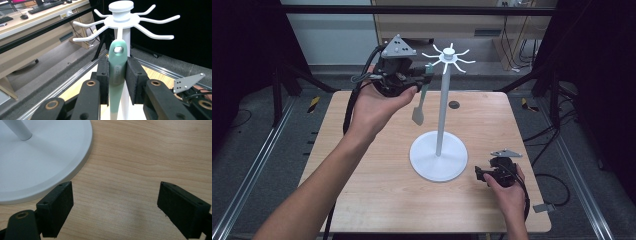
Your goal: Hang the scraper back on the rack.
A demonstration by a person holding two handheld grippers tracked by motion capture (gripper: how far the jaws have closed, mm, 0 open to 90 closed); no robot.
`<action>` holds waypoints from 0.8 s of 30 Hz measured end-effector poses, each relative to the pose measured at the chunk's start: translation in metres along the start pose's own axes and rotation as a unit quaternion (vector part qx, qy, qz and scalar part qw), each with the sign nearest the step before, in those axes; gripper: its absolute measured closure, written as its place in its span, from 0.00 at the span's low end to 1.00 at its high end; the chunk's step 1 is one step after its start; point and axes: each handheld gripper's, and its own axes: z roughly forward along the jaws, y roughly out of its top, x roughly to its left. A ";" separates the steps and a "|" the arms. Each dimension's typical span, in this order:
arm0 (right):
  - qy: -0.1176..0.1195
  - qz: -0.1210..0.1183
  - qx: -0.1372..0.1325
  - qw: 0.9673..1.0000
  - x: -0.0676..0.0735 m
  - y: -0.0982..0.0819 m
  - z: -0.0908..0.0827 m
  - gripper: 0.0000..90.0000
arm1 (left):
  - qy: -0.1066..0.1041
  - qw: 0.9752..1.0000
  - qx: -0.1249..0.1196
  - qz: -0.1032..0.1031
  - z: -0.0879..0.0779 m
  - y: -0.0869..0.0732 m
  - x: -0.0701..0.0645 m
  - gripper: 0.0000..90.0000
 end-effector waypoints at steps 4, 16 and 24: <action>0.001 0.001 -0.001 1.000 0.001 0.000 0.000 0.15 | 0.003 1.000 0.000 -0.001 0.000 0.000 -0.001 0.82; 0.001 -0.002 0.000 1.000 0.002 0.000 -0.001 0.15 | 0.002 1.000 -0.008 -0.002 -0.001 -0.002 -0.004 0.81; -0.002 -0.003 -0.002 1.000 0.001 0.000 -0.002 0.15 | 0.001 1.000 -0.024 -0.004 -0.004 -0.003 -0.005 0.70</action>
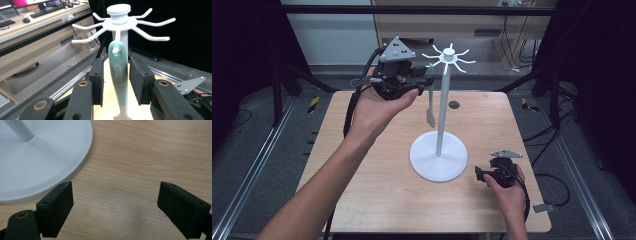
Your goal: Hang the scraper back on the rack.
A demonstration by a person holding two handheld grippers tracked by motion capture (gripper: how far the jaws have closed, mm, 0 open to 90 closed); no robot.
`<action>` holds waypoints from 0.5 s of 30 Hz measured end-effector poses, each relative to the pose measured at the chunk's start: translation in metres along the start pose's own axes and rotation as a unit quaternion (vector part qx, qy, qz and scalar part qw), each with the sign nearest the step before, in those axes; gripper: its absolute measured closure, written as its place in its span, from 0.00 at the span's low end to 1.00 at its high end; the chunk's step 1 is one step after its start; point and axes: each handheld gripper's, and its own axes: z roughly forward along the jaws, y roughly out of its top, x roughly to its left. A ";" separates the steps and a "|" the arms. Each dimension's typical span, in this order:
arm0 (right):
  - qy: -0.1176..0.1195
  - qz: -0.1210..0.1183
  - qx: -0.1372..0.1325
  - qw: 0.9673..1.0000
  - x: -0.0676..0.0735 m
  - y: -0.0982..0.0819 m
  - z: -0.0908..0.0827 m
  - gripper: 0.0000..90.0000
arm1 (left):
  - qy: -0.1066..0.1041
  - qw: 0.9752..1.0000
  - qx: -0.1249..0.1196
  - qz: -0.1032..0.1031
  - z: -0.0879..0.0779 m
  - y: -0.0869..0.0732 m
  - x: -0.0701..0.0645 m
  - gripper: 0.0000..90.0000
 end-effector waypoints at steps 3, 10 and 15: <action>0.000 0.002 0.000 1.000 0.001 0.000 0.000 0.15 | -0.001 1.000 -0.007 -0.002 -0.003 -0.002 -0.002 0.63; -0.002 -0.001 -0.001 1.000 0.001 -0.001 -0.001 0.15 | -0.002 1.000 -0.005 0.007 -0.009 -0.010 -0.006 0.50; -0.003 -0.001 -0.002 1.000 0.000 -0.001 -0.001 0.15 | 0.002 1.000 -0.008 0.006 -0.013 -0.017 -0.007 0.32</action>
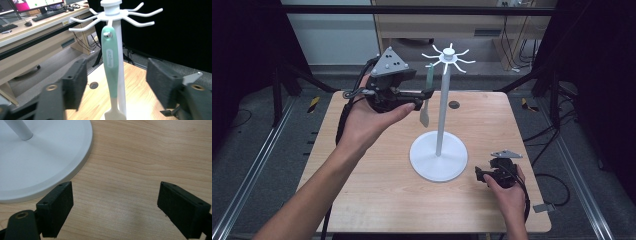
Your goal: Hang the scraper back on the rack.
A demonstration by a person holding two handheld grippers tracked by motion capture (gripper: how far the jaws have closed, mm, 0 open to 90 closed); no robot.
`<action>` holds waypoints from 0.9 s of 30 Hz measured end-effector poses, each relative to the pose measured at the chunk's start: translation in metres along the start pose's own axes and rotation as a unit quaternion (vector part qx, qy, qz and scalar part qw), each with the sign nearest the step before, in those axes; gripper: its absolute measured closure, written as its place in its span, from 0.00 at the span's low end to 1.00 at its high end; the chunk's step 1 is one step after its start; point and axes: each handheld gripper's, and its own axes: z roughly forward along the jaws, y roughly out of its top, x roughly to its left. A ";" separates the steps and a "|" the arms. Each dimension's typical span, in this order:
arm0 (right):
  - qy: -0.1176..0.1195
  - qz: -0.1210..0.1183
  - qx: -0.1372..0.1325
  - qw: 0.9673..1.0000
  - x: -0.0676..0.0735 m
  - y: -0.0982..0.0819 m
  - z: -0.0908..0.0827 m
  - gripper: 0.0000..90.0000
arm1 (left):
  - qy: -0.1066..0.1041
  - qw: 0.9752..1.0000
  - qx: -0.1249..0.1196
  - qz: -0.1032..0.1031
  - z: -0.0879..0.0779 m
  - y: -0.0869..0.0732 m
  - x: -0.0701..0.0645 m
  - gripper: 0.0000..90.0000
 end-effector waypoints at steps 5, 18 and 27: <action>0.000 0.000 0.000 1.000 0.000 0.000 0.000 0.15 | 0.005 1.000 0.016 0.008 -0.003 -0.011 -0.001 0.22; 0.000 0.002 0.001 1.000 0.001 0.000 -0.001 0.15 | -0.009 0.999 0.045 -0.008 0.001 -0.051 0.004 0.11; 0.001 0.003 0.001 1.000 0.002 0.000 -0.001 0.15 | -0.003 0.999 0.052 0.010 0.004 -0.078 0.008 0.09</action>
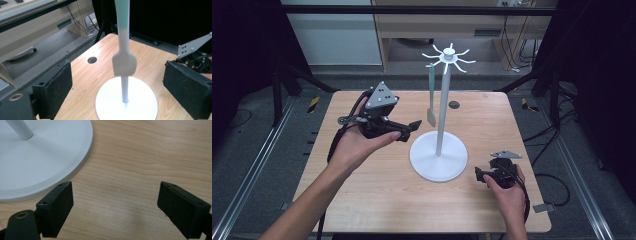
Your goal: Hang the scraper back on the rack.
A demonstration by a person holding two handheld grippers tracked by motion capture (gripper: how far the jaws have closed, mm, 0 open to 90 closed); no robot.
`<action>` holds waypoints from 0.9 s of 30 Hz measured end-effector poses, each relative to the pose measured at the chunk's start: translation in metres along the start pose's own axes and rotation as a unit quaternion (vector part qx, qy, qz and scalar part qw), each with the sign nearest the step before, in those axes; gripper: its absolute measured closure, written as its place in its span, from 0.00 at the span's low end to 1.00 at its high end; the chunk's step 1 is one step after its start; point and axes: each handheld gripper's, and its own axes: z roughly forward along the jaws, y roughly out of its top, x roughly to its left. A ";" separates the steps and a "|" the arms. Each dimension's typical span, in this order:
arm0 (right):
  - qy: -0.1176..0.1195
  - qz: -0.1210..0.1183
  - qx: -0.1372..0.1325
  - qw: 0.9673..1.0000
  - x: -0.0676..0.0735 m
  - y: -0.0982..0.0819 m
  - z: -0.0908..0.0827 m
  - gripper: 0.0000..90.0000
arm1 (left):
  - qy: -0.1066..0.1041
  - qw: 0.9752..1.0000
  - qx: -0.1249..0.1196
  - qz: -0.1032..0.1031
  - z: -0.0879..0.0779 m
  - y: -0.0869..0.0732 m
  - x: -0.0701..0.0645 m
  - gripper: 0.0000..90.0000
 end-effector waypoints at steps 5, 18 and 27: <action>-0.001 -0.001 0.000 1.000 0.000 0.000 0.000 0.15 | -0.006 1.000 0.010 -0.017 0.002 -0.016 0.001 0.09; 0.004 -0.003 -0.007 1.000 0.002 0.001 0.000 0.14 | -0.007 0.999 0.030 -0.043 0.003 -0.059 0.011 0.08; 0.005 -0.003 -0.006 1.000 0.003 0.001 0.000 0.14 | 0.001 0.997 0.052 -0.052 0.003 -0.094 0.018 0.08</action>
